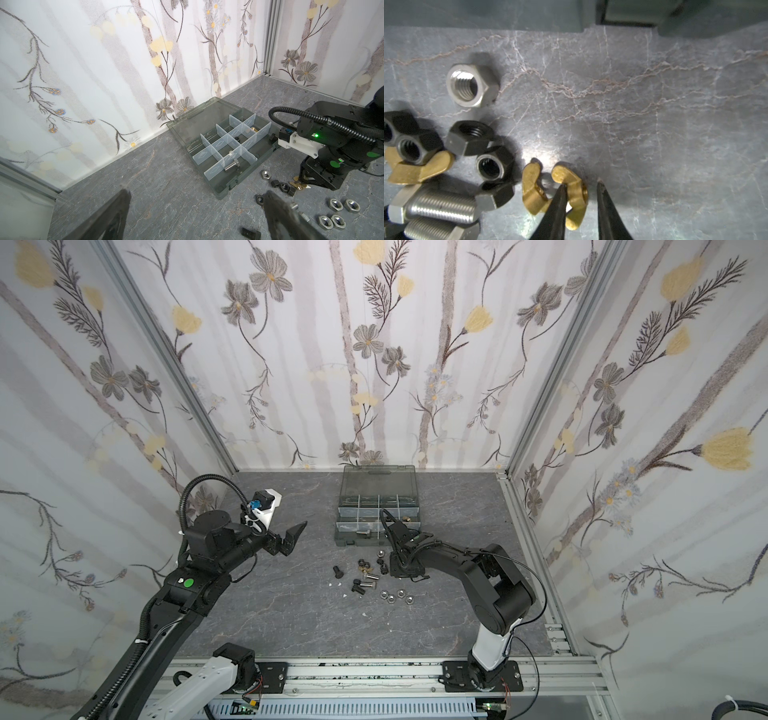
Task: Sort the screws and nuts into containers
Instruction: Pick up the nut from the center of the table.
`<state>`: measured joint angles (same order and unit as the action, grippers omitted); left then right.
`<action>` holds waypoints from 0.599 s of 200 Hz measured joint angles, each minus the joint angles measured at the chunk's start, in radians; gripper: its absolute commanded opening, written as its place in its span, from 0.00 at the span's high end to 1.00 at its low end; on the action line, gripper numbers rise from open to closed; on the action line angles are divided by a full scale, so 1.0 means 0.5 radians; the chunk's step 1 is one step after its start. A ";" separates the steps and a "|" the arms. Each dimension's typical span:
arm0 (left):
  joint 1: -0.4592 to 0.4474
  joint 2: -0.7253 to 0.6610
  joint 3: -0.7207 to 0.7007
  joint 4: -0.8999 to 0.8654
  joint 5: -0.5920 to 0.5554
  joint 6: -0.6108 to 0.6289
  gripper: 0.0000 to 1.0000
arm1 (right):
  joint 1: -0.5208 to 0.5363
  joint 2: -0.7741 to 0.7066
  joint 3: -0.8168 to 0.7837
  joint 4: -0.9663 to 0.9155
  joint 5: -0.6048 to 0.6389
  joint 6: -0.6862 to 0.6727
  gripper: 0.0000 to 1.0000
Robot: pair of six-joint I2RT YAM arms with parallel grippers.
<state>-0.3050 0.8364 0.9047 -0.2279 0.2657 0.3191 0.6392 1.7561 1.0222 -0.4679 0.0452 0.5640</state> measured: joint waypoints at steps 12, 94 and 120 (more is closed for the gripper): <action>0.000 -0.005 0.000 0.000 0.000 0.002 0.00 | 0.000 0.004 -0.002 0.009 0.012 0.000 0.81; 0.000 -0.006 -0.008 0.011 -0.007 0.016 0.00 | -0.046 -0.095 -0.028 -0.037 0.060 -0.083 0.90; 0.000 -0.006 -0.008 0.014 -0.007 0.021 0.00 | -0.130 -0.188 0.064 -0.120 0.100 -0.166 0.91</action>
<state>-0.3050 0.8333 0.9009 -0.2207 0.2623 0.3298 0.5739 1.6619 1.0542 -0.5278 0.0952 0.4808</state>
